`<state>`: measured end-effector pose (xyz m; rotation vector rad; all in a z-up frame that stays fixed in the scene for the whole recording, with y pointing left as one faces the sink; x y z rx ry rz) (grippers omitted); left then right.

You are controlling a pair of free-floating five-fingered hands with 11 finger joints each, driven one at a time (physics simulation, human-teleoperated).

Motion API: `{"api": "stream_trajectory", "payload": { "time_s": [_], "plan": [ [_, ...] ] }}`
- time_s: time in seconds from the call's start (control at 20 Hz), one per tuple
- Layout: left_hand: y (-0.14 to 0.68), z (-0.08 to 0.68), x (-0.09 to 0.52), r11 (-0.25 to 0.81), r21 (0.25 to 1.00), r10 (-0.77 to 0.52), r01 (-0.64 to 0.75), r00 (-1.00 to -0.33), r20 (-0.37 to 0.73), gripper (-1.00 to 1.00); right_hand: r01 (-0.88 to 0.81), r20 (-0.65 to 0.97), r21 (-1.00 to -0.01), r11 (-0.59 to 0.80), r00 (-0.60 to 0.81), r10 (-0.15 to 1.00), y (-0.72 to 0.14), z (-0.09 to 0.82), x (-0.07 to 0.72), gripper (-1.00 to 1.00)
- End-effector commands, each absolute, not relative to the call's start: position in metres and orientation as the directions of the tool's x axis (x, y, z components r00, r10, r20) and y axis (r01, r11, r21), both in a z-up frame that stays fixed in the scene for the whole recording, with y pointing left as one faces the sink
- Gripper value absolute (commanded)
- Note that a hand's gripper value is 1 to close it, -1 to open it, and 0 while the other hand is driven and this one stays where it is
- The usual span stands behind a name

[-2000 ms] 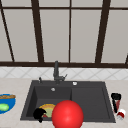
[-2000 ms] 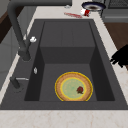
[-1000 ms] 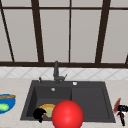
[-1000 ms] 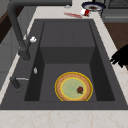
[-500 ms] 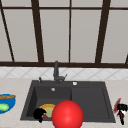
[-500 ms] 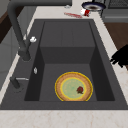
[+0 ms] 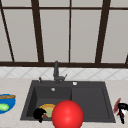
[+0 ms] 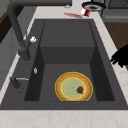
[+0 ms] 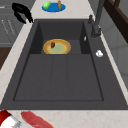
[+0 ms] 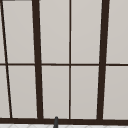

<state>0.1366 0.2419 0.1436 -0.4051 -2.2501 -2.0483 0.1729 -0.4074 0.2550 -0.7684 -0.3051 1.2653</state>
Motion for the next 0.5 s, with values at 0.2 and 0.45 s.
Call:
{"api": "stream_trajectory", "payload": {
  "time_s": [0.2,0.45],
  "plan": [
    [0.242,0.144,0.137,0.076,0.968,0.145,0.241,-0.963,0.229,0.0,-0.688,-0.162,-0.706,0.171,0.391,0.906,-0.41,0.248,0.2,-1.0],
    [0.242,0.144,0.137,0.076,0.968,0.145,0.241,-0.963,0.229,0.0,-0.733,-0.206,-0.663,0.148,0.369,0.906,-0.421,0.214,0.218,-1.0]
  ]
}}
